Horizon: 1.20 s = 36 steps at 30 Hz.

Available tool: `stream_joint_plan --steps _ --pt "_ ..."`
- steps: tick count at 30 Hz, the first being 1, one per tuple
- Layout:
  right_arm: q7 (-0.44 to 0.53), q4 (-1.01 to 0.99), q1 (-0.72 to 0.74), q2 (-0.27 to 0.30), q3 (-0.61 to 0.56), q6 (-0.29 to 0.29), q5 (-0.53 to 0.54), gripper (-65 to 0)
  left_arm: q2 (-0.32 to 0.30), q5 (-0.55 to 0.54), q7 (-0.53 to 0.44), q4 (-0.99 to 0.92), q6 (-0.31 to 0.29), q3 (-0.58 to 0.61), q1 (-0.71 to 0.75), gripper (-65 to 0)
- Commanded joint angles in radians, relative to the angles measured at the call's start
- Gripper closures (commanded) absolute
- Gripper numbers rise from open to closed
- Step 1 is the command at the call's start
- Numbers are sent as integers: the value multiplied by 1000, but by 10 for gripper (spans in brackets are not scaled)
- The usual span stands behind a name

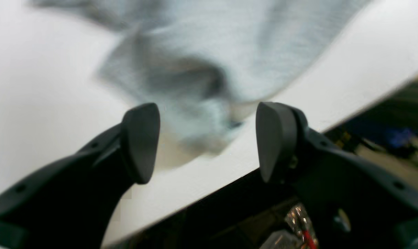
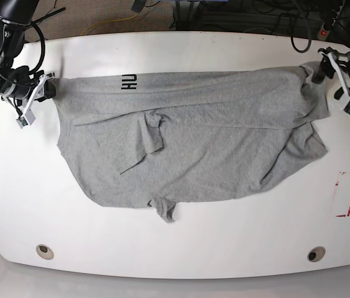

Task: Fold the T-shirt properly
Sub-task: 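Lay the shirt down, dragging its edge away with both grippers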

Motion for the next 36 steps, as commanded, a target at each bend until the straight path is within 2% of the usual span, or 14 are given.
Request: stream_joint_plan --steps 1,5,9,14,16,20,26,29,36 --pt "15 44 10 23 10 -1 14 -166 12 -58 -12 10 -1 -50 -14 -407" --pt "12 47 13 17 10 -1 36 -166 57 -46 -20 7 -1 -129 -43 -406" --pt "7 44 15 -3 10 -1 108 -182 124 21 -17 9 -1 -173 -65 -406" --pt "12 44 -19 -7 10 -1 179 -387 213 92 -18 10 -1 -188 -20 -406" --pt "12 47 -23 -7 10 -1 175 -438 244 137 -20 9 -1 -195 -5 -406" --pt "19 44 -53 -7 39 -1 172 -444 313 256 -35 9 -1 -188 -2 -406" --pt "45 44 -83 -29 82 -1 145 -444 408 431 -193 9 -1 -170 -2 -404" --pt "50 42 -79 -38 83 -1 74 -444 416 494 -235 9 -1 -121 -2 -404" --pt "52 42 -56 -112 83 -1 -62 -444 422 555 -241 1 -1 -78 -19 -403"
